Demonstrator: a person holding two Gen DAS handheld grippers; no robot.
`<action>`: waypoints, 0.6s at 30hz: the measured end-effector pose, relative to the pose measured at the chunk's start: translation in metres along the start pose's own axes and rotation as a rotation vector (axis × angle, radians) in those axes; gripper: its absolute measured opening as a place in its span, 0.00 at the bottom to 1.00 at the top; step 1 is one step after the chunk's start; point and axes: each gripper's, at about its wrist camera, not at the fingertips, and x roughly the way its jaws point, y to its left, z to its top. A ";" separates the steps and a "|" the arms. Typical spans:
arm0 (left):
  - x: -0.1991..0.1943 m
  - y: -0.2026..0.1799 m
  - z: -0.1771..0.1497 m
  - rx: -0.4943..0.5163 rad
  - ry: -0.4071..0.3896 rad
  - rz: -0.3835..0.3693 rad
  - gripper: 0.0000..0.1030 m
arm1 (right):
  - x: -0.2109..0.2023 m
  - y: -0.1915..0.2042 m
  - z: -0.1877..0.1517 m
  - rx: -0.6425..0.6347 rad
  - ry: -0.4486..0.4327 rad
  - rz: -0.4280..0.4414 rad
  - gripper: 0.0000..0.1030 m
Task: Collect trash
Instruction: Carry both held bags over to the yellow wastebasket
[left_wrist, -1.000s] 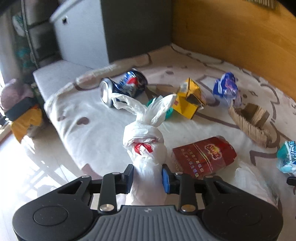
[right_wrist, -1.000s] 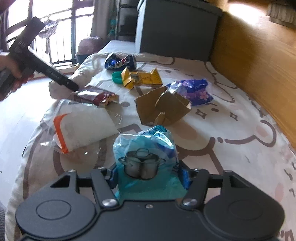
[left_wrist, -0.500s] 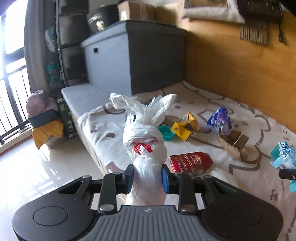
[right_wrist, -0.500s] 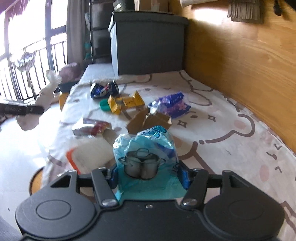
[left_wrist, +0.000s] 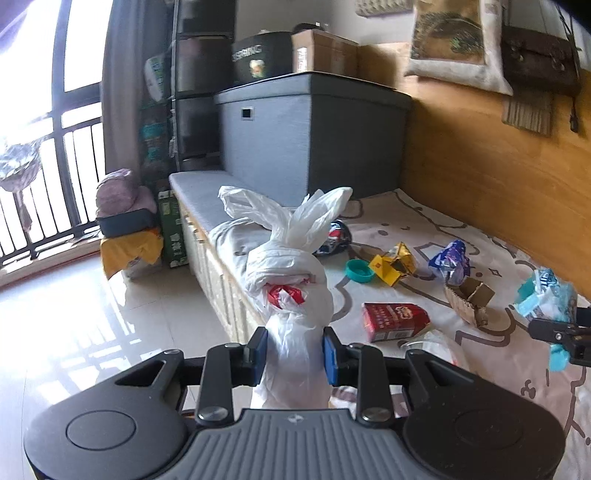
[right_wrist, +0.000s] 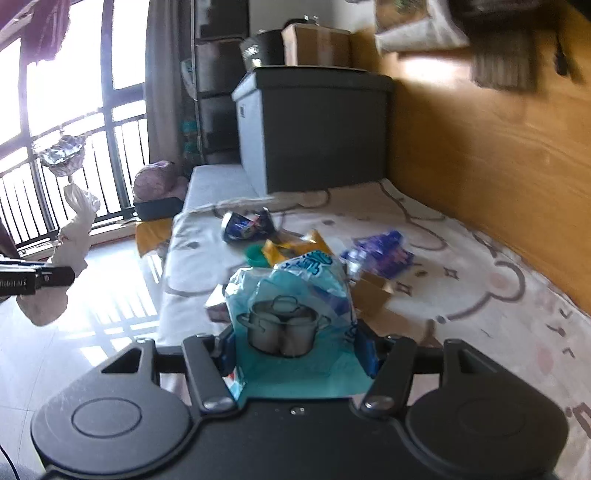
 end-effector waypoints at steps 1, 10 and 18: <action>-0.002 0.004 -0.002 -0.008 -0.001 0.005 0.31 | 0.001 0.006 0.001 -0.006 -0.005 0.004 0.60; -0.006 0.048 -0.017 -0.078 0.014 0.078 0.31 | 0.023 0.064 0.010 -0.037 0.000 0.069 0.60; 0.008 0.102 -0.035 -0.157 0.062 0.139 0.31 | 0.067 0.129 0.010 -0.078 0.049 0.120 0.60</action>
